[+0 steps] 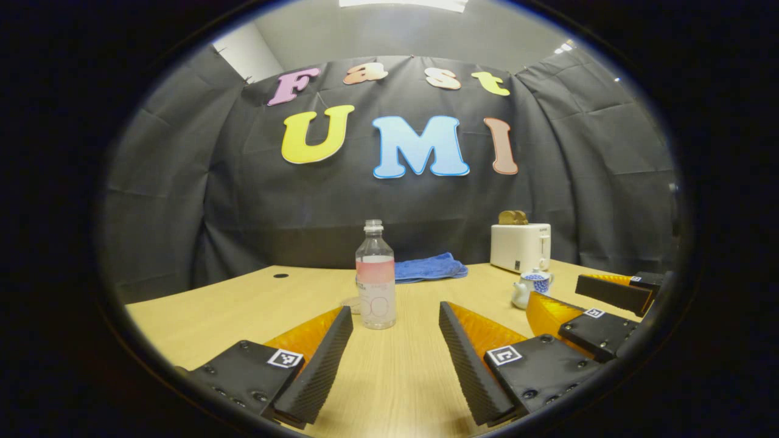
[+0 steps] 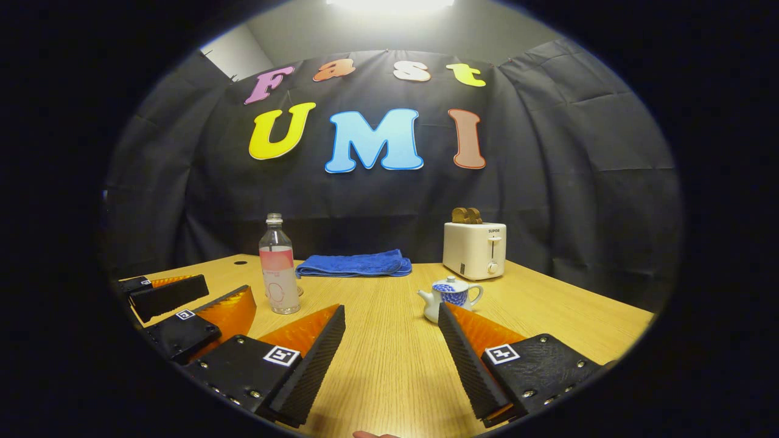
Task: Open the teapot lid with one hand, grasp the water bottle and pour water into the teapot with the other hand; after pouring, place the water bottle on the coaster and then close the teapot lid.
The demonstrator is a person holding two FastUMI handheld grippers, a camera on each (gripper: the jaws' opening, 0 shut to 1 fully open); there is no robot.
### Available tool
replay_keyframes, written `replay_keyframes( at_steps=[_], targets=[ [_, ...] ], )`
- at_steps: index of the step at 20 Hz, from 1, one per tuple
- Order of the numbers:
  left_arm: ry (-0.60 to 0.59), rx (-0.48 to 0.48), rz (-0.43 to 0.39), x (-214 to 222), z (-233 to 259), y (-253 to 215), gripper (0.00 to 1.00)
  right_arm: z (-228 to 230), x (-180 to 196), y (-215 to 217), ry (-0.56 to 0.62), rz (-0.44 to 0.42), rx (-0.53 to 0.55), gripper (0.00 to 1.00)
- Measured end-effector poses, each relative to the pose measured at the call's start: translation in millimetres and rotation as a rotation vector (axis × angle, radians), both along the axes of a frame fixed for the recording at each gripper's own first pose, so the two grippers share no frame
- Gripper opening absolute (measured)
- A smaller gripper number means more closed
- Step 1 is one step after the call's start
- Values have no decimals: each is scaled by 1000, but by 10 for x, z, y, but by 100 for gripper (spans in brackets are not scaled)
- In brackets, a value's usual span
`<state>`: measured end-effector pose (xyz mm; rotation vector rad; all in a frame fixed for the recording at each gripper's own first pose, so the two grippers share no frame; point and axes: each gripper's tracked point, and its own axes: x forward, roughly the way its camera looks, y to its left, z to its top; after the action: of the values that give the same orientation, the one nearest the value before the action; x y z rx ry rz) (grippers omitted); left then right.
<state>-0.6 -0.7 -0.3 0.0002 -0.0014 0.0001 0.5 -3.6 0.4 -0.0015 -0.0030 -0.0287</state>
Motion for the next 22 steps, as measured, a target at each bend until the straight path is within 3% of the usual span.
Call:
replay_keyframes(
  at_steps=[13, 17, 22],
  targets=[
    [5, 0, -5, 2, -10, -11, 100, -12, 1, 29, 6, 22, 3, 95],
    [4, 2, 31, 18, -7, 53, 99, -6, 3, -56, 3, -28, 4, 95],
    [-8, 20, 29, 83, 43, 54, 99, -36, 104, -55, 25, -19, 1, 95]
  ],
)
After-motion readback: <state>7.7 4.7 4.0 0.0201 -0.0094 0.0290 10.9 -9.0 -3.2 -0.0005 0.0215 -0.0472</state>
